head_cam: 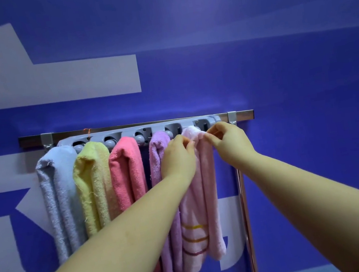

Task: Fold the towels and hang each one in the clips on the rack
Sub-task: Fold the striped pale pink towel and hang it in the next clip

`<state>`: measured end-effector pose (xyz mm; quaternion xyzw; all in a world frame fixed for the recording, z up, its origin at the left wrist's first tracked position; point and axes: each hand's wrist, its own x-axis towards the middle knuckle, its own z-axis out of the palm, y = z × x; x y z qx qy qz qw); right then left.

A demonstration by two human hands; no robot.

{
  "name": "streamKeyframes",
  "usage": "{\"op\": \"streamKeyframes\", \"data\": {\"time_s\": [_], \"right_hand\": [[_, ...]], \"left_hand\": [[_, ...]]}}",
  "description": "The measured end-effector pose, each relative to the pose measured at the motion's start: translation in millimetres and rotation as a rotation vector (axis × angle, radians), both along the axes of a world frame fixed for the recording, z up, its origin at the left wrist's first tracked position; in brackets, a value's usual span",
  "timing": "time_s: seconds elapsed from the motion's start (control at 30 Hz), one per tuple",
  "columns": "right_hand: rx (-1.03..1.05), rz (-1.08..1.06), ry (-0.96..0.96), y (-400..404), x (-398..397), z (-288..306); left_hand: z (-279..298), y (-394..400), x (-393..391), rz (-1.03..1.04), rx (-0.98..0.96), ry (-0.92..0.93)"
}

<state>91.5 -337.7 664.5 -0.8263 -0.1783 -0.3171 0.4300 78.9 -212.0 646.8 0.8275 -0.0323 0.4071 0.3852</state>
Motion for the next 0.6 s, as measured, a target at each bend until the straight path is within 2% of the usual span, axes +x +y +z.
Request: {"op": "streamKeyframes", "data": {"time_s": [0.13, 0.3, 0.5, 0.6], "right_hand": [[0.016, 0.015, -0.030, -3, 0, 2], [0.135, 0.114, 0.001, 4, -1, 4], [0.359, 0.429, 0.429, 6, 4, -24], [0.435, 0.472, 0.598, 4, 13, -48]], "left_hand": [[-1, 2, -1, -0.134, -0.192, -0.050], [3, -1, 5, -0.303, -0.455, 0.004], [-18, -3, 14, -0.525, -0.705, 0.218], [-36, -2, 16, -0.577, -0.790, 0.358]]}}
